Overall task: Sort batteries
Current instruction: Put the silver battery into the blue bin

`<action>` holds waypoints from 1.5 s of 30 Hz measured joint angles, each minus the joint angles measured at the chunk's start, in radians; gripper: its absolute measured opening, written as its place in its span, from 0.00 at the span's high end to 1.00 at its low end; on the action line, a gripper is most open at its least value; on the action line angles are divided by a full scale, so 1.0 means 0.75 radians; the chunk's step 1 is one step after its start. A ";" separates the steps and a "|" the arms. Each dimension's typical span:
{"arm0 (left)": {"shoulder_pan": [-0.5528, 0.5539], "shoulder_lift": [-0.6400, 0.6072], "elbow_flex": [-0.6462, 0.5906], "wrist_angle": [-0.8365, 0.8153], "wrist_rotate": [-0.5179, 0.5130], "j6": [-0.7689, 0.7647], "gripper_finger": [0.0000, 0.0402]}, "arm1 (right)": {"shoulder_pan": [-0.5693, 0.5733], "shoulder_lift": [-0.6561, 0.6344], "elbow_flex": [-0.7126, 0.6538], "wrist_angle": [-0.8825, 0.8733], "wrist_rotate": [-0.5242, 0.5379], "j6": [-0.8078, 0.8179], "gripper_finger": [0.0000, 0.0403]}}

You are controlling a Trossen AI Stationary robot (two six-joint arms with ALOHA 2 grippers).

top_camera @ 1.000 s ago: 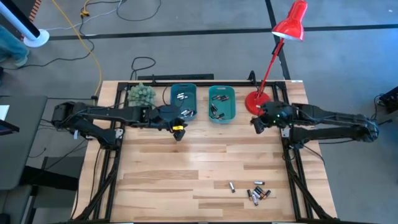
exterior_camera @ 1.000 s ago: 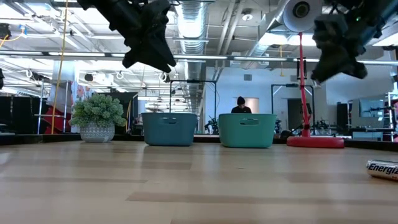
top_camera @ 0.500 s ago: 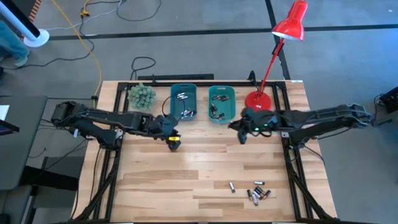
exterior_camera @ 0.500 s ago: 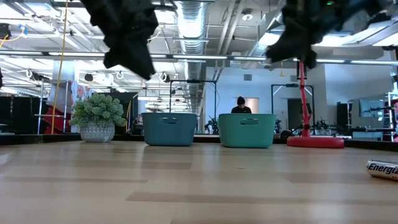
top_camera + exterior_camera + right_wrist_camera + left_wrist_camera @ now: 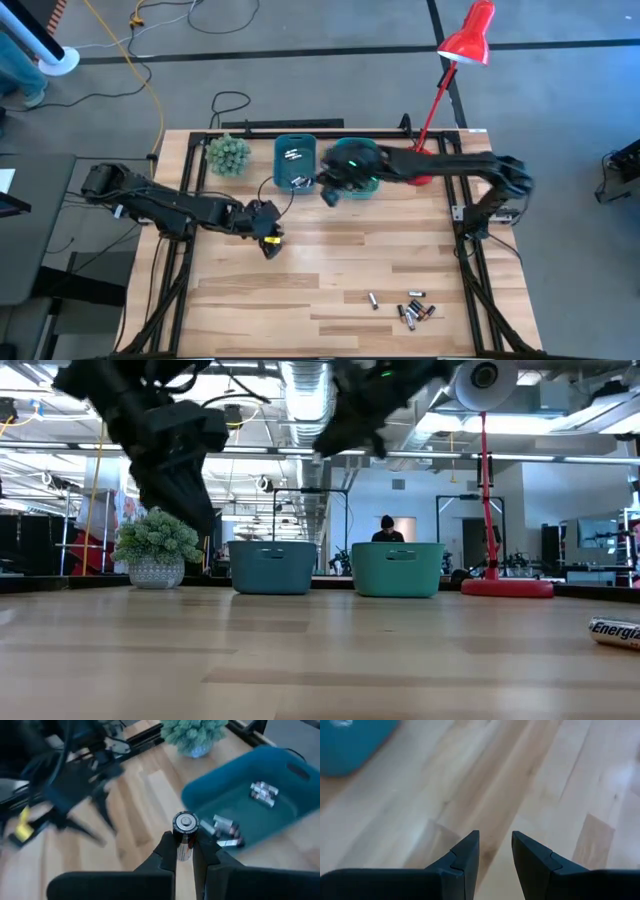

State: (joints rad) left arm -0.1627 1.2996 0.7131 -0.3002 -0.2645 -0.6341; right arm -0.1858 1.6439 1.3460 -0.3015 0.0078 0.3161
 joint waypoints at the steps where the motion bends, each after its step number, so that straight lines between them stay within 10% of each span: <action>1: -0.003 -0.001 -0.034 0.059 0.010 0.001 0.72 | -0.020 0.065 0.085 -0.044 -0.013 -0.024 0.92; 17: 0.002 -0.250 -0.280 0.246 0.137 0.103 0.72 | -0.240 0.958 1.097 -0.685 -0.088 -0.073 0.92; 45: 0.084 -0.321 -0.280 0.236 0.134 0.248 0.72 | -0.248 1.067 1.182 -0.856 -0.088 -0.120 0.73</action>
State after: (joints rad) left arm -0.0998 1.0592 0.5034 -0.1230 -0.1638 -0.4484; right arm -0.3719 2.4440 2.2322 -0.9432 -0.0582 0.2258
